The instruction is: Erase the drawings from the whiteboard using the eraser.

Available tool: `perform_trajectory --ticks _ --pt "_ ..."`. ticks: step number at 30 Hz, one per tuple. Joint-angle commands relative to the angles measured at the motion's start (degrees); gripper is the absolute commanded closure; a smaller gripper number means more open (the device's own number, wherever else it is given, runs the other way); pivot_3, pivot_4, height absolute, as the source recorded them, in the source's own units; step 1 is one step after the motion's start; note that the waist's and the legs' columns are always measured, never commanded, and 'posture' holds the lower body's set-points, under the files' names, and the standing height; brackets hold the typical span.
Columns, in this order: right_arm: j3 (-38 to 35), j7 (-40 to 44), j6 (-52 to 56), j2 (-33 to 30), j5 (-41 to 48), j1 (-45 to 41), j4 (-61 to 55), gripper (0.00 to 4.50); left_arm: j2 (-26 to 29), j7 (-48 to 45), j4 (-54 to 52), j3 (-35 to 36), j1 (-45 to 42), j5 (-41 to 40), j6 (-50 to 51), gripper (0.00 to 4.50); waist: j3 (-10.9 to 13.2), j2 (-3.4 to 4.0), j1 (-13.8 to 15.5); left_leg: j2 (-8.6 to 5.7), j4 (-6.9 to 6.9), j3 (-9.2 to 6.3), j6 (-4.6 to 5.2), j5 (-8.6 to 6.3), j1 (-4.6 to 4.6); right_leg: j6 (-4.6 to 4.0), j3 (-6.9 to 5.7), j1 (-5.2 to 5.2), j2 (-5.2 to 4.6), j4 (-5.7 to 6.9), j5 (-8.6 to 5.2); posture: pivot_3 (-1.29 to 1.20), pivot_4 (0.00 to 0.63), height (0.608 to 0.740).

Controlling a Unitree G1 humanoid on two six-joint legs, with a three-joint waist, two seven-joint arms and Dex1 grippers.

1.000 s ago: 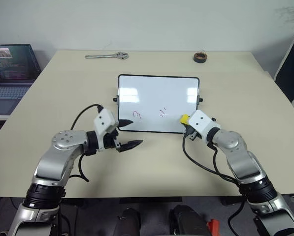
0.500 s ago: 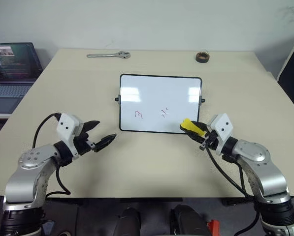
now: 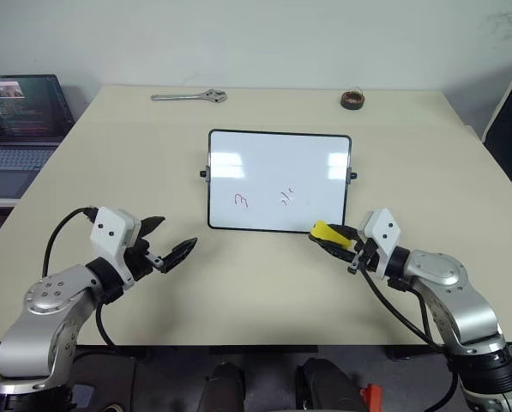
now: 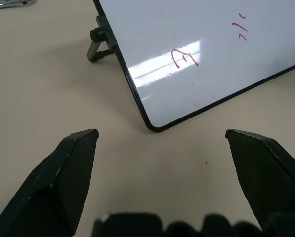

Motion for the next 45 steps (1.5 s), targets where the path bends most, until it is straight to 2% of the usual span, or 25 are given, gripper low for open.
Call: perform_trajectory --ticks 1,7,13,20,25,29,31,38,41,45 --pt "0.38 0.22 -1.69 0.68 1.31 -1.75 -0.65 3.33 0.02 0.49 -2.69 2.20 0.25 -0.91 -1.31 0.00 0.00 0.00 0.03 0.00 0.00 0.00 0.00 0.00 0.00 0.00 0.00 0.00 0.00 0.00 0.00 0.00 0.150 0.740" --pt "3.15 -2.23 -5.98 4.00 -2.13 -7.16 3.03 3.33 1.00 -0.31 -2.25 0.59 -1.37 -0.17 -2.74 0.00 0.00 0.00 -0.01 0.00 0.00 0.00 0.00 0.00 0.01 0.00 0.00 0.00 0.00 0.00 0.00 0.00 0.150 0.740" --pt "8.56 -8.58 -16.31 7.50 -13.03 -16.61 15.83 3.33 3.01 -3.59 -1.19 -4.89 -4.93 1.81 -4.18 0.00 0.00 0.00 -0.03 -0.05 0.00 0.03 -0.02 0.00 0.01 -0.01 0.00 -0.01 0.07 0.00 0.01 0.00 0.150 0.740" --pt "10.99 -18.33 -19.74 11.43 -22.58 -25.08 33.30 3.33 4.10 -7.31 1.65 -8.64 -7.18 3.56 -6.78 0.00 0.01 0.00 -0.05 -0.02 -0.01 0.05 -0.02 0.00 -0.10 -0.02 0.02 -0.13 0.04 0.01 0.02 0.00 0.150 0.740" --pt "13.32 -15.40 -17.87 11.13 -24.28 -25.37 36.12 3.33 3.88 -8.44 3.94 -8.86 -7.56 4.27 -8.77 0.00 0.00 0.00 -0.05 -0.01 0.00 0.05 -0.01 0.00 -0.10 -0.03 0.02 -0.12 0.03 0.02 0.02 0.00 0.150 0.740" --pt "18.55 -8.25 -18.60 7.88 -26.53 -22.07 34.09 3.33 3.61 -8.84 4.90 -9.12 -7.87 4.61 -9.52 0.00 -0.01 -0.01 -0.07 -0.01 0.01 0.03 -0.01 0.00 0.05 -0.03 0.00 0.01 0.03 0.04 0.02 0.00 0.150 0.740" --pt "18.95 -9.20 -19.17 7.37 -27.94 -21.78 34.58 3.33 3.41 -8.48 5.57 -9.19 -8.26 5.19 -9.79 0.00 -0.01 -0.02 -0.07 -0.01 0.01 0.03 -0.01 0.00 0.08 -0.03 0.00 0.03 0.03 0.04 0.02 0.00 0.150 0.740" --pt "11.97 -24.68 -21.60 10.56 -28.70 -27.22 39.31 3.33 2.20 -7.40 5.66 -8.13 -8.71 3.88 -9.08 0.00 -0.02 -0.03 -0.17 -0.02 0.05 0.03 0.01 0.06 0.19 -0.09 0.02 0.06 0.07 0.17 0.08 0.00 0.150 0.740" --pt "11.81 -24.77 -20.24 11.07 -28.38 -28.01 40.95 3.34 1.70 -6.97 4.83 -7.72 -9.09 2.71 -8.39 0.00 -0.02 -0.04 0.14 -0.03 0.05 0.01 0.00 0.07 0.18 -0.09 0.00 0.07 0.07 0.18 0.09 0.00 0.150 0.740" --pt "15.32 -17.76 -20.10 9.52 -28.86 -25.85 40.12 3.34 1.52 -6.40 4.33 -7.51 -9.57 2.13 -7.78 0.00 -0.04 -0.07 0.26 -0.02 0.03 0.03 0.01 0.06 0.17 -0.09 0.02 0.06 0.06 0.16 0.09 0.00 0.150 0.740"
